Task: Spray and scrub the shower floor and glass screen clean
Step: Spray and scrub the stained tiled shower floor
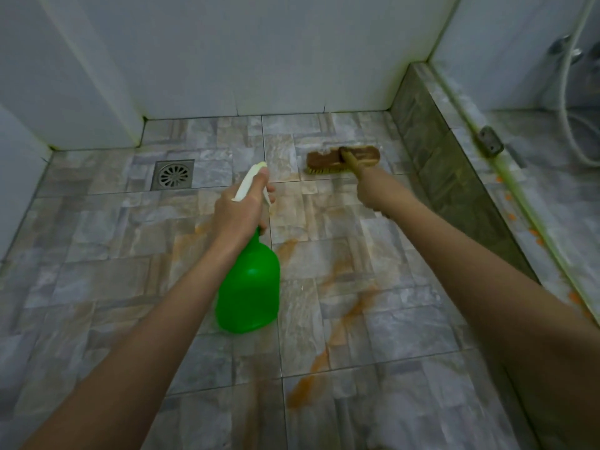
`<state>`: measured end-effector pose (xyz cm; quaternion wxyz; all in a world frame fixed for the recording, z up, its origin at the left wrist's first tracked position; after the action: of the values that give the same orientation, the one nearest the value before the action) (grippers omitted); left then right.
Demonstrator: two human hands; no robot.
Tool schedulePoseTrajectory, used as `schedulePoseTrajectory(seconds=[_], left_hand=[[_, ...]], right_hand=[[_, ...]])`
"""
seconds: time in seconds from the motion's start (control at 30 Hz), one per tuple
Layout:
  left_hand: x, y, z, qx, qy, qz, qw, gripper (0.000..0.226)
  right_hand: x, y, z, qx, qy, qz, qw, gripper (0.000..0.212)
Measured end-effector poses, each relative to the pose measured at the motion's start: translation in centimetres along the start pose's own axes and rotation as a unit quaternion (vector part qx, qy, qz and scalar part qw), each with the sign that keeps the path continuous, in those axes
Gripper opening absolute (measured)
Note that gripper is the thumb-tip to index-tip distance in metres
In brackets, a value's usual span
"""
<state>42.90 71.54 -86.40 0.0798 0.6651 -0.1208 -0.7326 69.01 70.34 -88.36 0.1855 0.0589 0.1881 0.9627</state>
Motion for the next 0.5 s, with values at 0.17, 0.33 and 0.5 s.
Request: schedulePoseTrajectory(seconds=[0.17, 0.33, 0.5], left_hand=[[-0.2, 0.1, -0.7, 0.03, -0.034, -0.004, 0.999, 0.048], [-0.3, -0.9, -0.5, 0.017, -0.022, -0.01, 1.0, 0.046], [-0.6, -1.4, -0.4, 0.008, -0.013, -0.017, 1.0, 0.042]], right_hand=[[-0.3, 1.9, 0.0, 0.049, 0.001, -0.011, 0.999, 0.076], [-0.3, -1.1, 0.5, 0.003, -0.006, -0.004, 1.0, 0.081], [-2.1, -6.0, 3.2, 0.036, -0.005, -0.071, 0.997, 0.045]])
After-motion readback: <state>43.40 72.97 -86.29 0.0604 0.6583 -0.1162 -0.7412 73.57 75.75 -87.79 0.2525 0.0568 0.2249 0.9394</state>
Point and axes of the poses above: each hand's wrist, its own y-axis away from the middle knuckle, its own z-axis out of the back of the hand, x = y × z, the point moved 7 cm from there along -y, towards the middle knuckle, and after that the axes turned 9 degrees about y, right-handed, at the moved point
